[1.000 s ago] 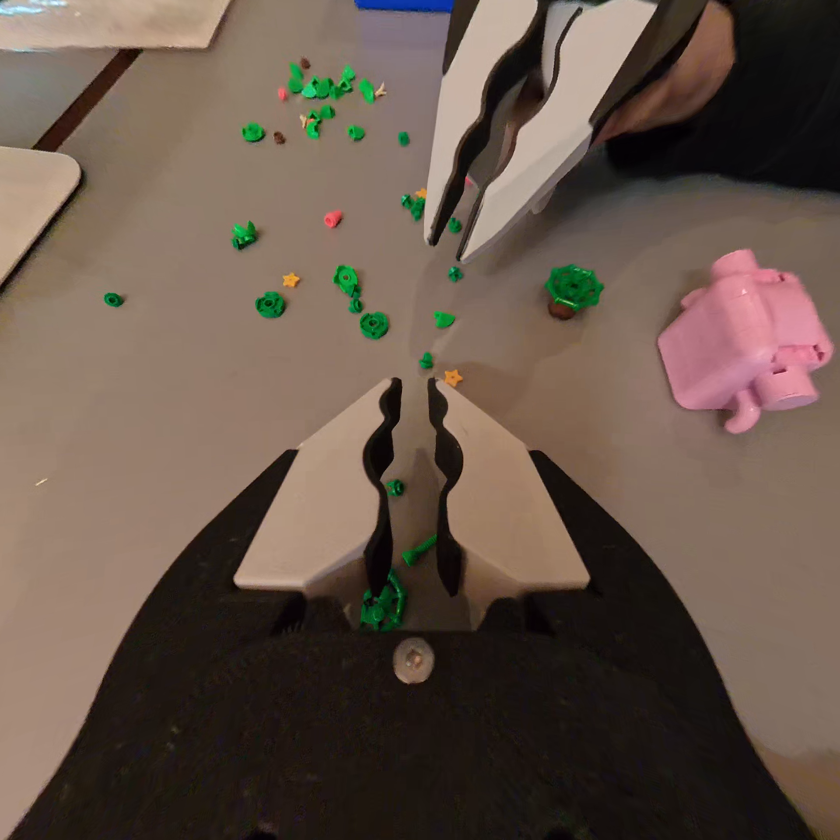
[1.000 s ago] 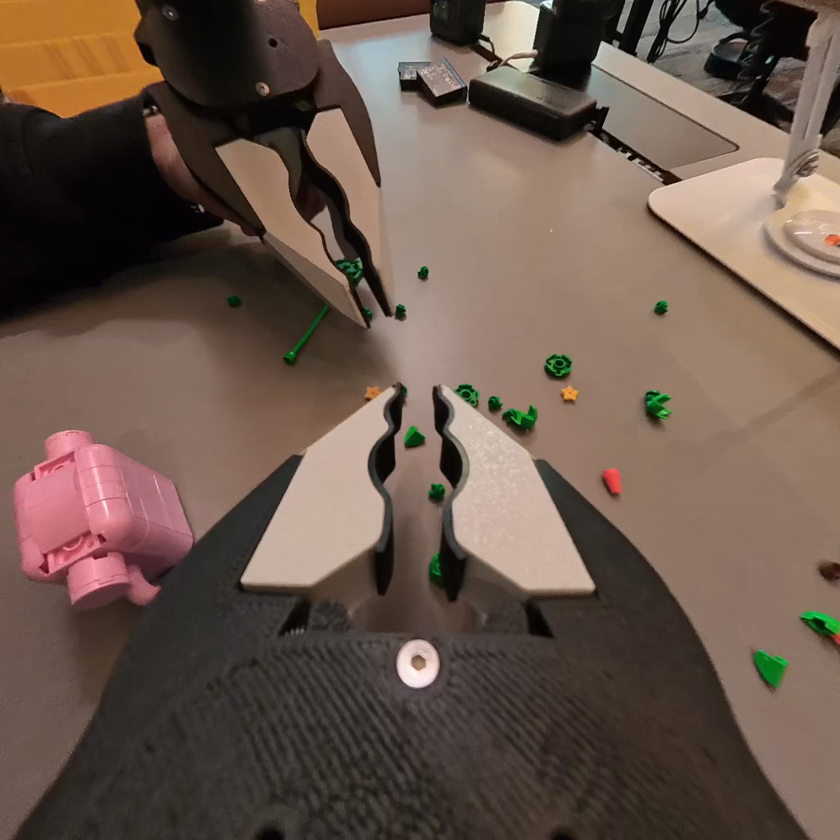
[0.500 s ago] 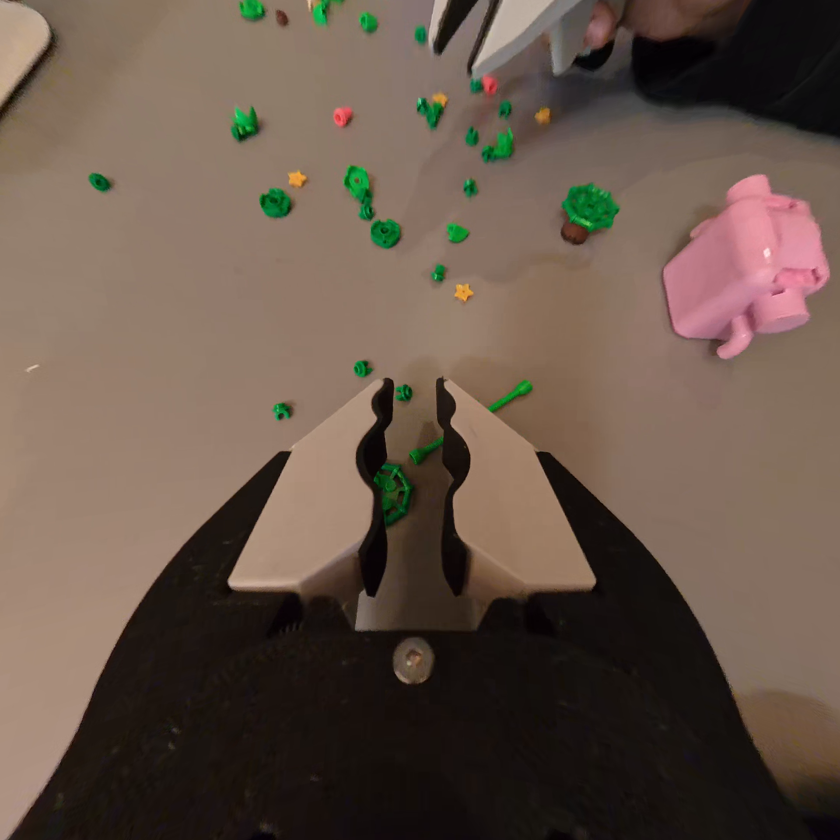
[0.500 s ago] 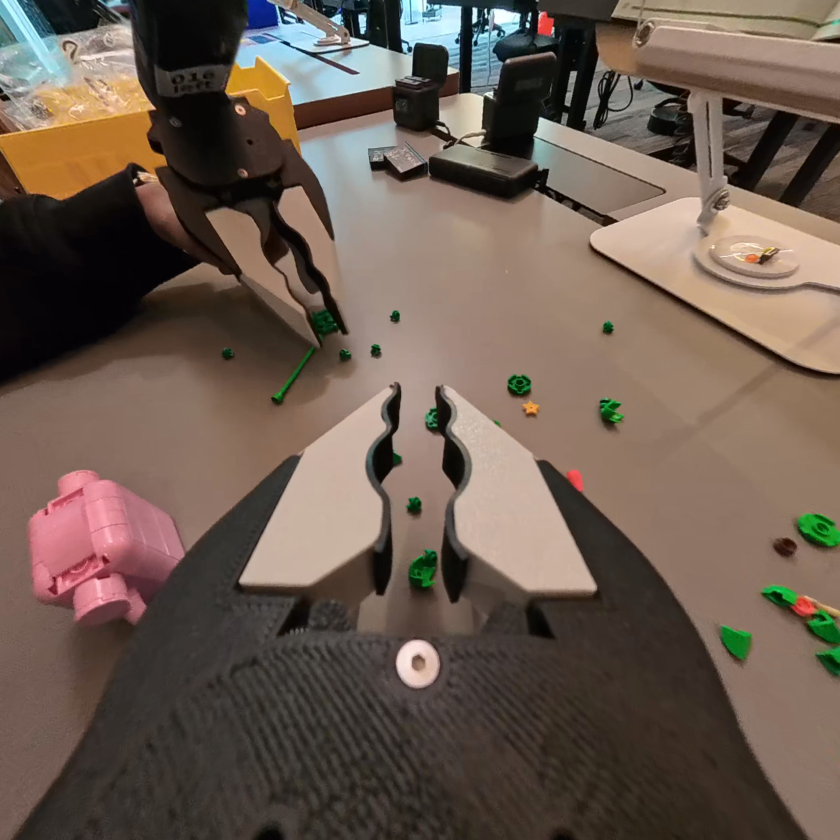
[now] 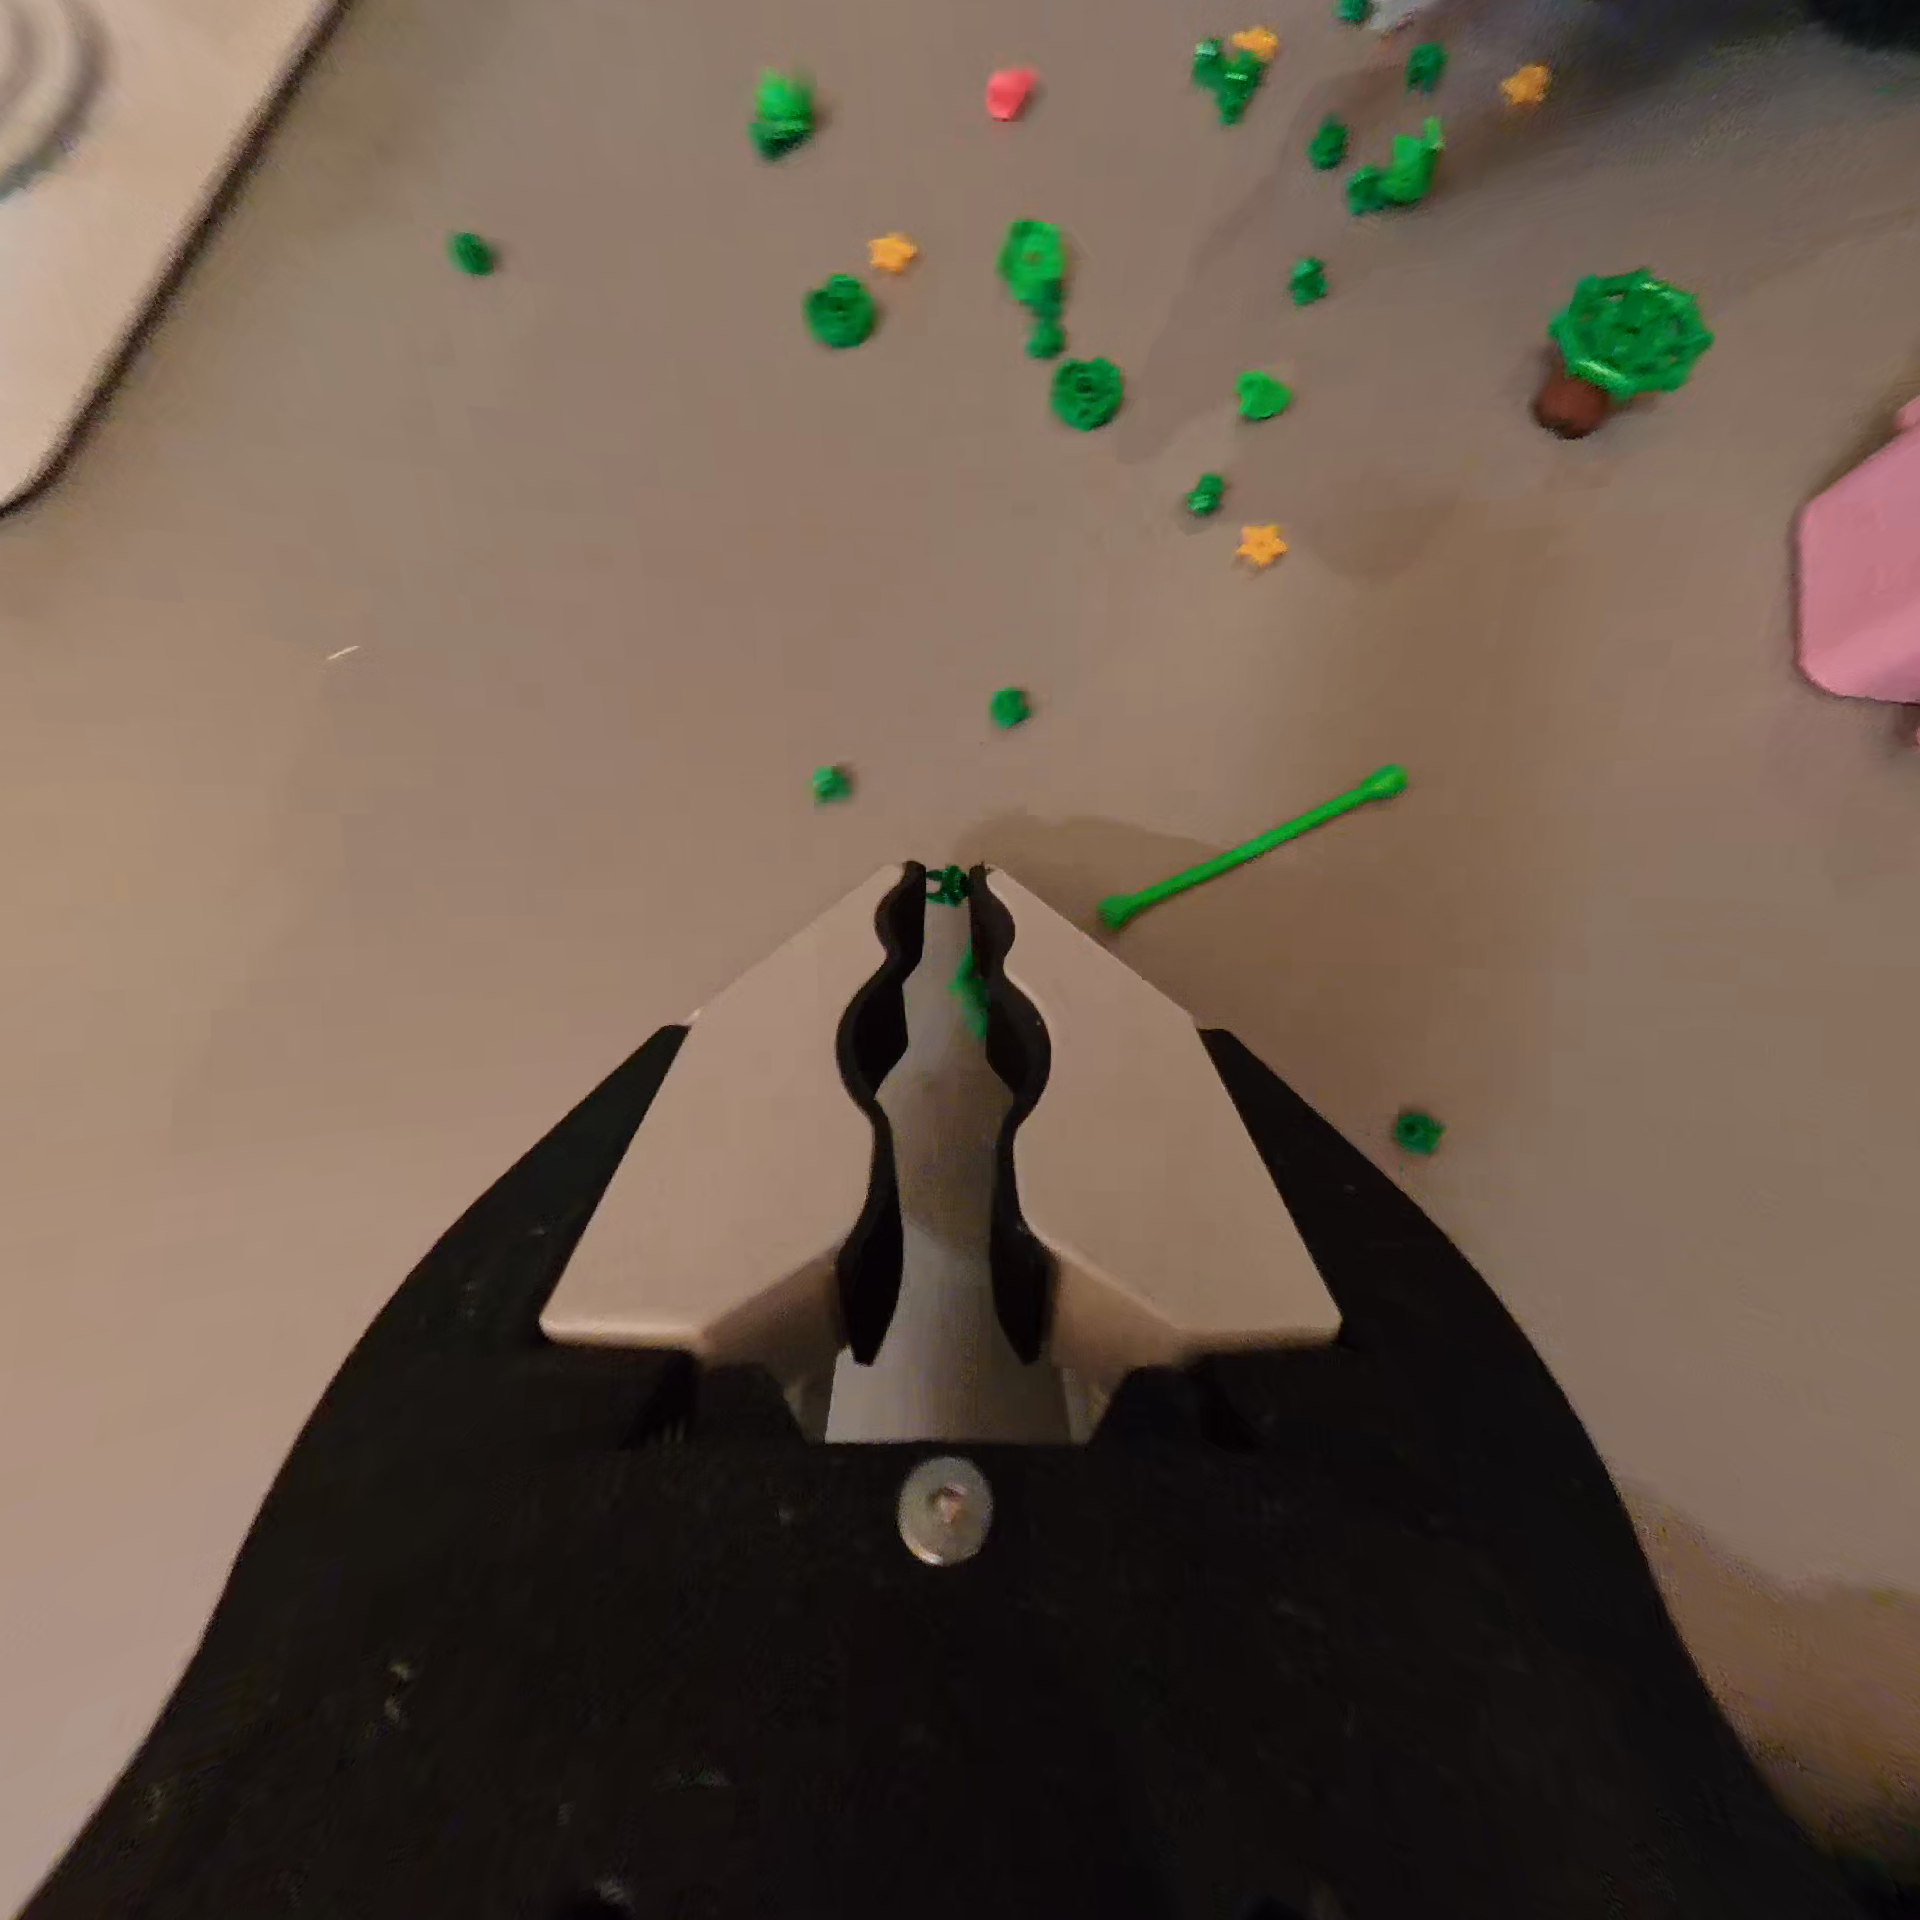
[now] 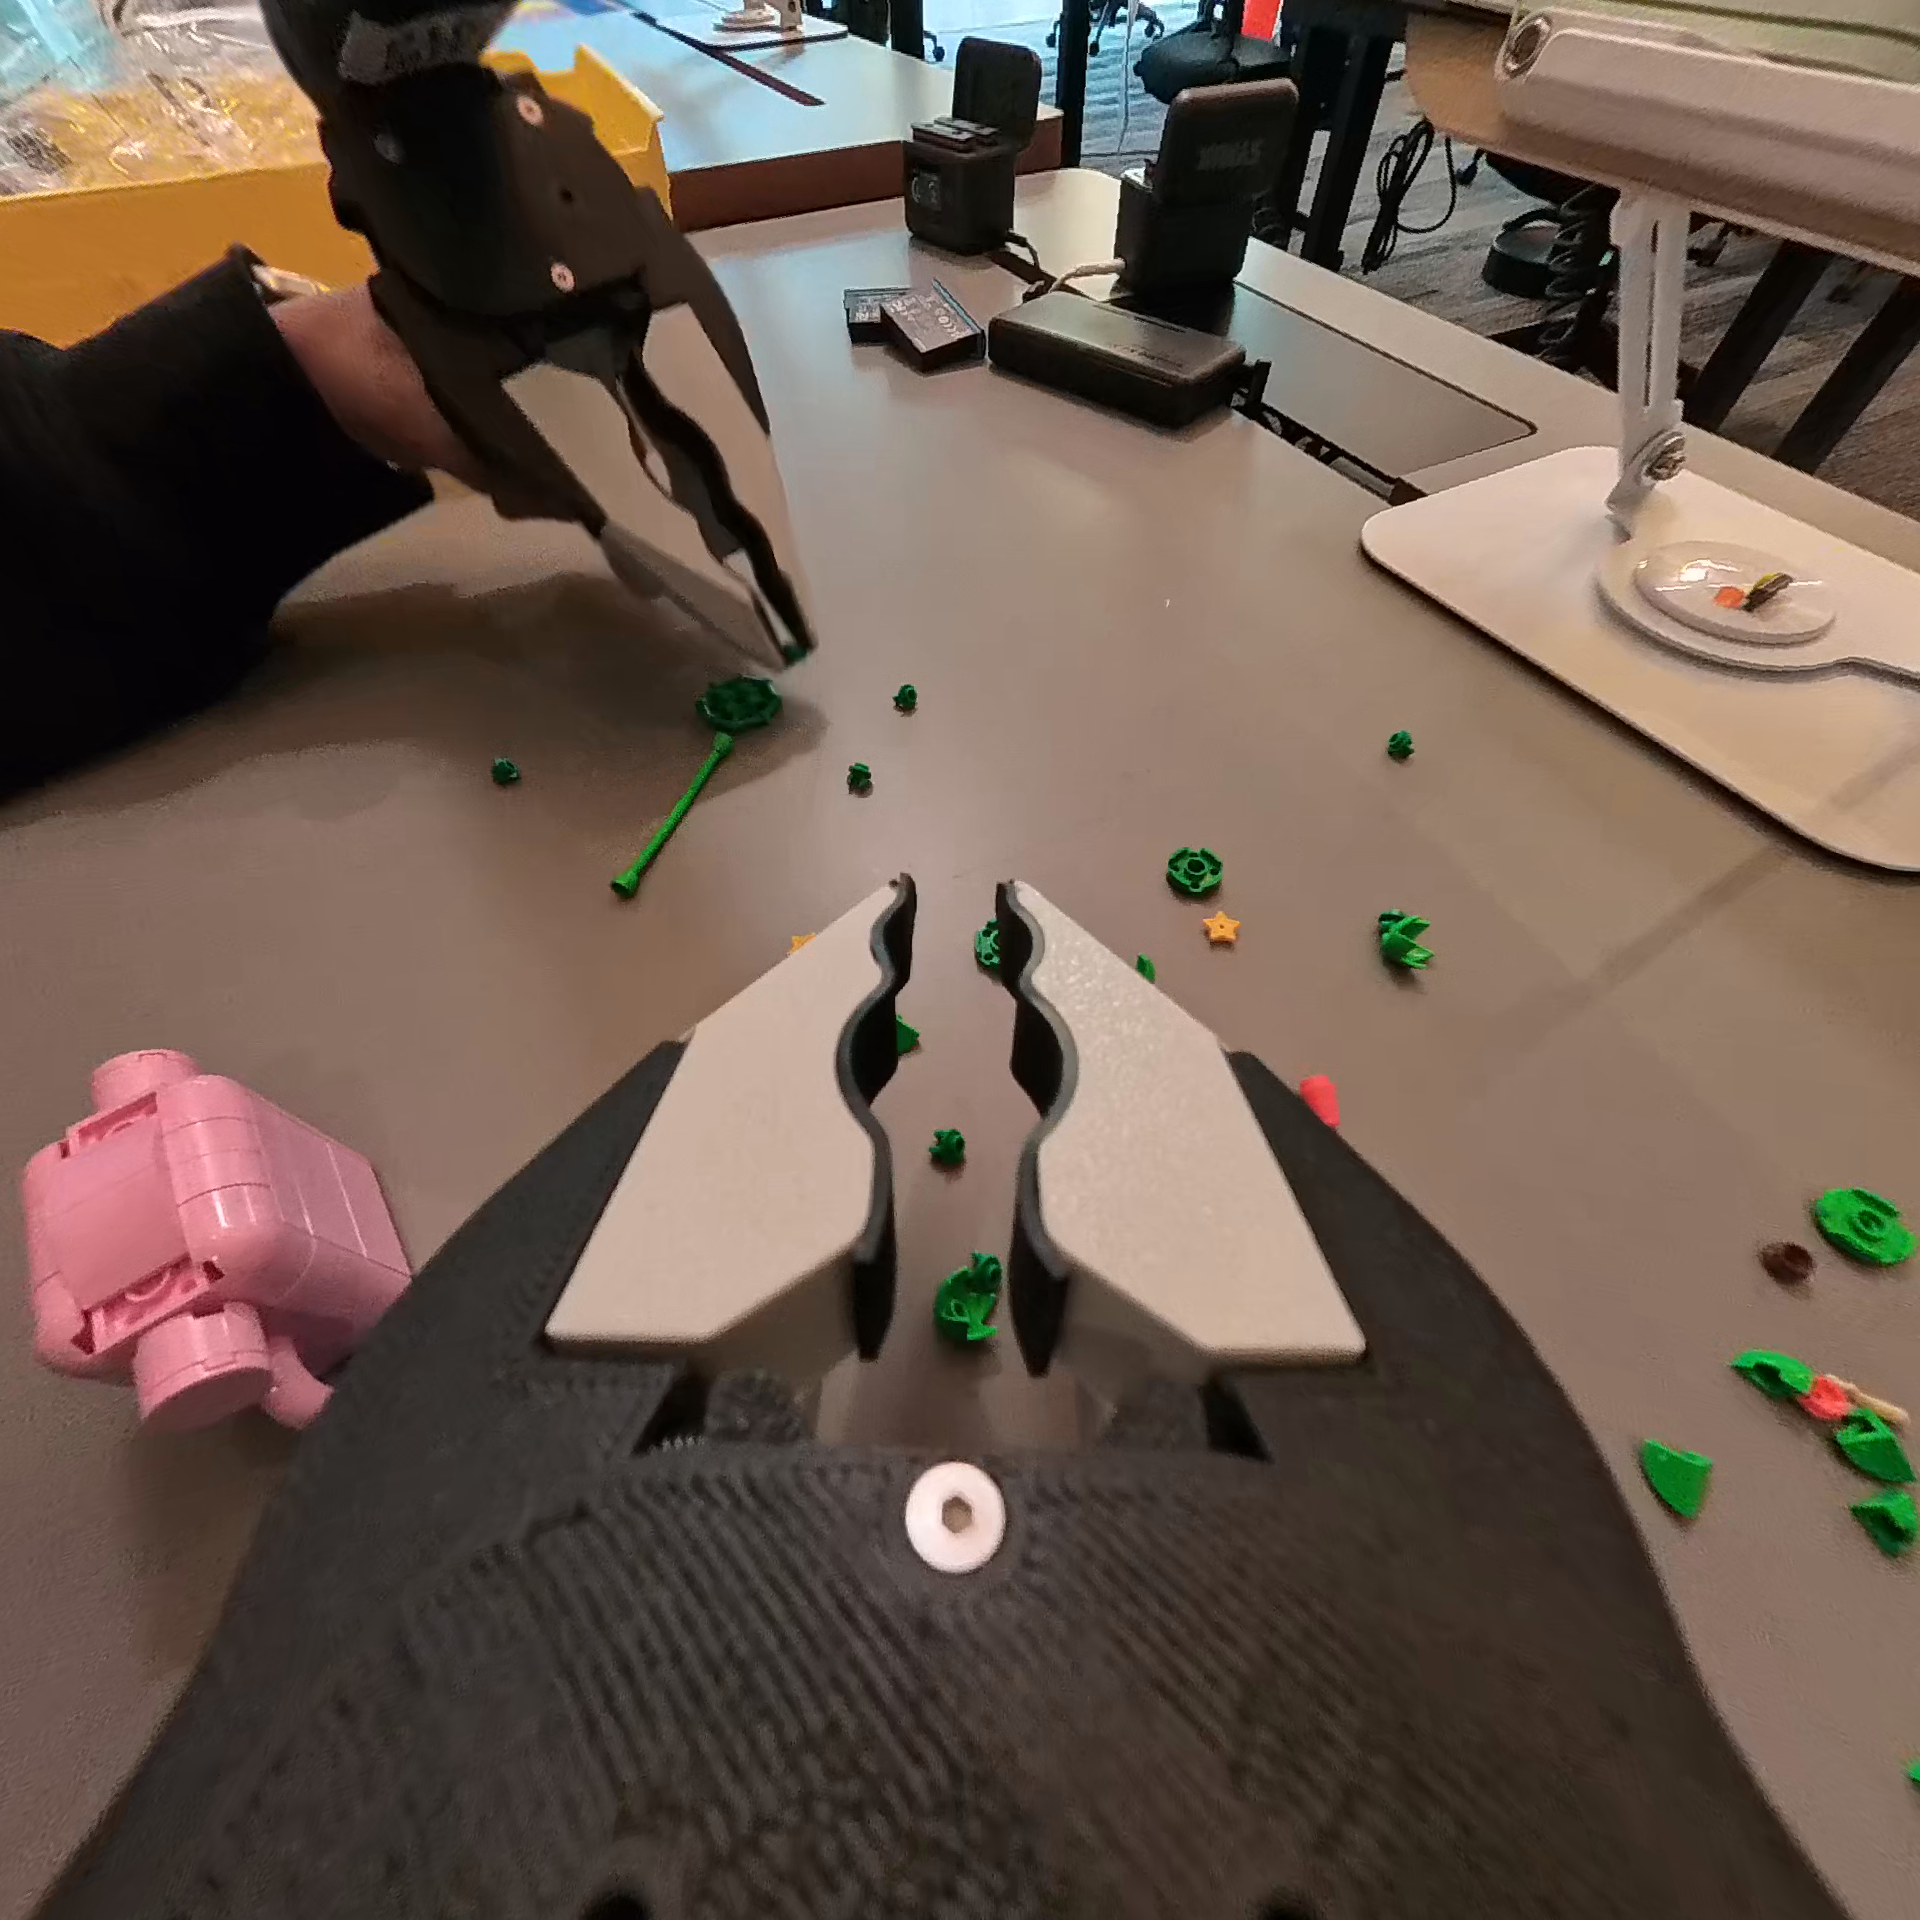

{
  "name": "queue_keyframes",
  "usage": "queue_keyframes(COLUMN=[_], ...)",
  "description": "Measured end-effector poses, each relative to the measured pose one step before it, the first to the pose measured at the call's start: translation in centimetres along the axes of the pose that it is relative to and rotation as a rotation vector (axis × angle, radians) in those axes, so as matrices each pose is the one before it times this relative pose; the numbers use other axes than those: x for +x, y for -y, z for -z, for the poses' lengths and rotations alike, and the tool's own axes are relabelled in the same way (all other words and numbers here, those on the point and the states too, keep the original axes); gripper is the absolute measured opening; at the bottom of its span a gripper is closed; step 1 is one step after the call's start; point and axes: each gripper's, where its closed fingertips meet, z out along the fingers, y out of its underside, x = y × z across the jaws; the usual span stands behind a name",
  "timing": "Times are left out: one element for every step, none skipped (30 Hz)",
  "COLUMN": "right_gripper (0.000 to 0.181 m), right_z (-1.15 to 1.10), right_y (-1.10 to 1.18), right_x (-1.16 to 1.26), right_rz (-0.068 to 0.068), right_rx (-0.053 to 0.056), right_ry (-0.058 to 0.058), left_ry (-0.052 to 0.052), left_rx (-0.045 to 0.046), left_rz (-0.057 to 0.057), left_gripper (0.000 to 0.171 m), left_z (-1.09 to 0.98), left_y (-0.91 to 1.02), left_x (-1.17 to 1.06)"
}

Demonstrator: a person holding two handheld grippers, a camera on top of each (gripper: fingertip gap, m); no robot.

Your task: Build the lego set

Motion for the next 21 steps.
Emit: queue_keyframes(right_gripper=[0.014, 0.014, 0.014, 0.014, 0.014, 0.014, 0.014, 0.014, 0.014, 0.014, 0.014, 0.014, 0.013, 0.013, 0.013, 0.013, 0.013, 0.013, 0.013, 0.013, 0.013], right_z=[0.023, 0.024, 0.002, -0.014, -0.037, -0.056, -0.069, -0.070, -0.064, -0.055, -0.039, -0.011, -0.005, 0.009, 0.015, 0.018, 0.015, 0.014, 0.018, 0.014, 0.014], right_y=[0.067, 0.060, 0.041, 0.007, -0.009, -0.035, -0.052, -0.076, -0.093, -0.100, -0.083, -0.043, -0.037, -0.013, 0.018, 0.025, 0.037, 0.021, 0.027, 0.029, 0.028], right_x=[-0.026, -0.030, -0.035, -0.043, -0.050, -0.059, -0.038, -0.026, -0.019, 0.012, 0.015, 0.037, 0.038, 0.038, 0.011, 0.004, -0.008, 0.002, -0.005, -0.014, -0.012], right_rz=[-0.0012, -0.0008, 0.0002, 0.0017, 0.0029, 0.0039, 0.0046, 0.0045, 0.0037, 0.0022, 0.0015, 0.0011, 0.0005, 0.0003, 0.0003, 0.0005, 0.0010, 0.0015, 0.0020, 0.0022, 0.0023], right_rx=[0.0030, 0.0024, 0.0009, -0.0007, -0.0019, -0.0030, -0.0041, -0.0045, -0.0049, -0.0053, -0.0041, -0.0024, -0.0016, -0.0008, 0.0002, 0.0010, 0.0010, 0.0005, 0.0001, 0.0001, 0.0001], right_ry=[0.0010, 0.0009, 0.0003, 0.0000, -0.0003, -0.0008, -0.0014, -0.0017, -0.0013, -0.0013, -0.0018, -0.0022, -0.0022, -0.0019, -0.0009, -0.0006, -0.0007, -0.0012, -0.0012, -0.0011, -0.0011], left_ry=[0.0446, 0.0406, 0.0306, 0.0213, 0.0012, -0.0069, -0.0064, -0.0035, 0.0005, -0.0005, -0.0047, -0.0147, -0.0146, -0.0076, -0.0066, -0.0062, -0.0067, -0.0043, -0.0023, 0.0015, 0.0035], left_rx=[0.00423, 0.00010, 0.00036, 0.00505, 0.01062, 0.00739, 0.00104, -0.00592, -0.01300, -0.01373, -0.01233, -0.00944, -0.00563, -0.00131, -0.00046, -0.00170, -0.00215, 0.00146, 0.00171, 0.00021, 0.00450], left_rz=[0.0200, 0.0180, 0.0190, 0.0232, 0.0244, 0.0245, 0.0169, 0.0064, 0.0003, -0.0018, -0.0003, 0.0024, 0.0045, 0.0042, 0.0034, 0.0039, 0.0036, 0.0035, 0.0014, 0.0007, 0.0004], left_gripper=[0.005, 0.005, 0.005, 0.005, 0.005, 0.005, 0.005, 0.005, 0.005, 0.005, 0.005, 0.005, 0.005, 0.005, 0.005, 0.005, 0.005, 0.005, 0.006, 0.010, 0.013], left_z=[0.923, 0.811, 0.635, 0.473, 0.315, 0.199, 0.102, 0.007, -0.066, -0.115, -0.141, -0.132, -0.084, -0.042, -0.034, -0.030, -0.043, -0.006, 0.025, 0.026, 0.069], left_y=[-0.432, -0.612, -0.694, -0.665, -0.494, -0.382, -0.318, -0.317, -0.335, -0.290, -0.238, -0.182, -0.119, -0.064, -0.052, -0.063, -0.067, 0.003, 0.029, 0.002, 0.086], left_x=[-1.120, -1.091, -0.985, -0.869, -0.549, -0.363, -0.253, -0.134, -0.096, -0.006, 0.068, 0.227, 0.205, 0.083, 0.065, 0.050, 0.073, 0.056, 0.038, -0.011, -0.041])
